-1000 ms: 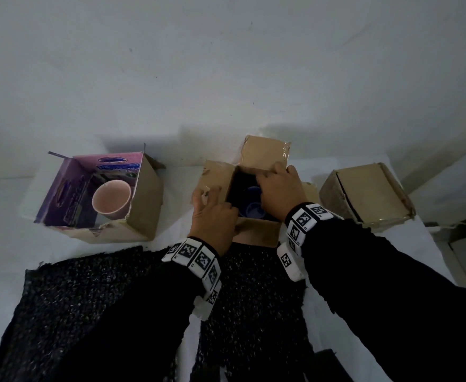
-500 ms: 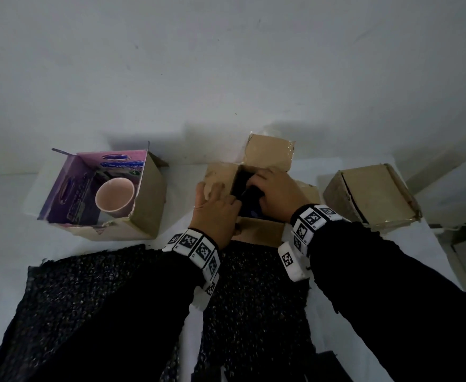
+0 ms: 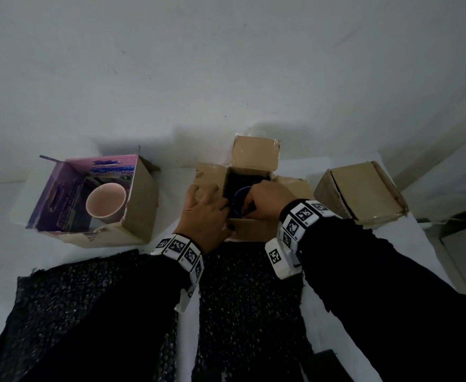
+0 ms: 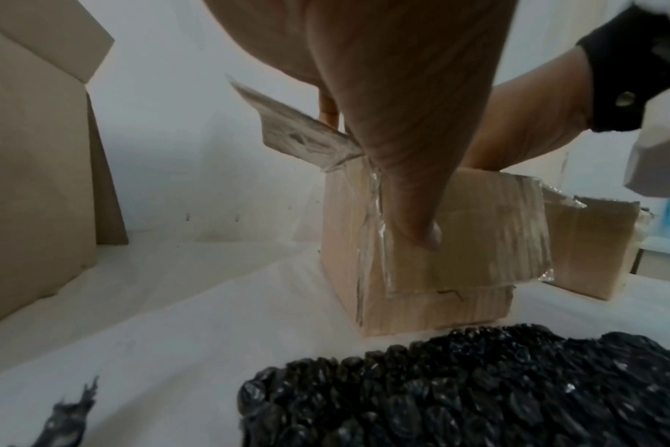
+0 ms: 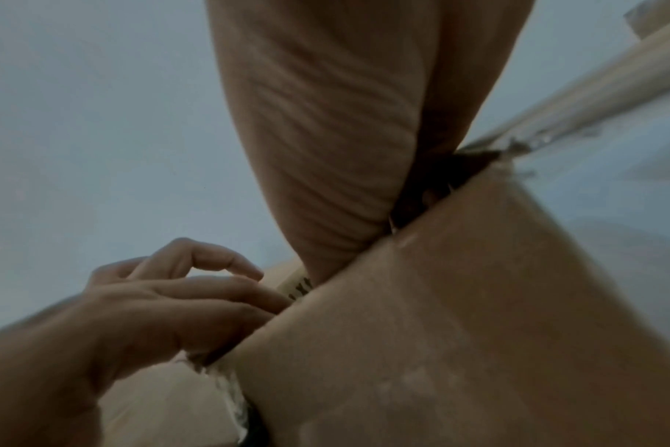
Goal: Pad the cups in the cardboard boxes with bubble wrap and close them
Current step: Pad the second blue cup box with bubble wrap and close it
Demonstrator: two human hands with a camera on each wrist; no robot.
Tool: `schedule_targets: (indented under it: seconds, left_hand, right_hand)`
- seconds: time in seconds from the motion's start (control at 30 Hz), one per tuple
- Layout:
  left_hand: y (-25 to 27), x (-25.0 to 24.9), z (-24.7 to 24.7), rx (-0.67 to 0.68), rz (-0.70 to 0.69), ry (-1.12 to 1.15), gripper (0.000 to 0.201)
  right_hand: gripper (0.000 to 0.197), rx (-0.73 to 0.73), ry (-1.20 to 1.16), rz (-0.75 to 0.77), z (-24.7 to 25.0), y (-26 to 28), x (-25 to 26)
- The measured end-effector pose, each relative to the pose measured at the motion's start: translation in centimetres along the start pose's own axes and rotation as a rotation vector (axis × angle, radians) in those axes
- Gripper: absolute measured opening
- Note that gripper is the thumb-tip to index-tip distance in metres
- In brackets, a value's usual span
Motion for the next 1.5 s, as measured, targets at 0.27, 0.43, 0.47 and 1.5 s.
schedule_targets:
  seconds: [0.27,0.43,0.47,1.5]
  left_hand:
    - [-0.7,-0.4,0.2,0.002,0.004,0.006,0.042]
    - [0.9,-0.6,-0.3,-0.241,-0.012,0.117,0.029]
    - [1.1,-0.6,-0.3,-0.270,-0.007,0.140,0.026]
    - [-2.4,1.6,0.4,-0.206,-0.079,0.220,0.059]
  right_hand:
    - [0.019,0.014,-0.085,-0.036,-0.2,0.4,-0.6]
    - [0.010,-0.008,-0.214,-0.034,-0.2,0.6,-1.2]
    - [0.011,0.003,-0.243,-0.016,-0.3,0.7,-1.3]
    - [0.056,-0.223,0.045,-0.074,0.6,1.0,-2.6]
Point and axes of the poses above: each hand's wrist, its own y-axis away from the middle knuckle, its own z-axis out of the back of the hand, x = y × z, the point moved 7 cm from there along -y, towards the middle knuckle, and after that the axes turned 12 degrees about -z, right-handed, at the moved point
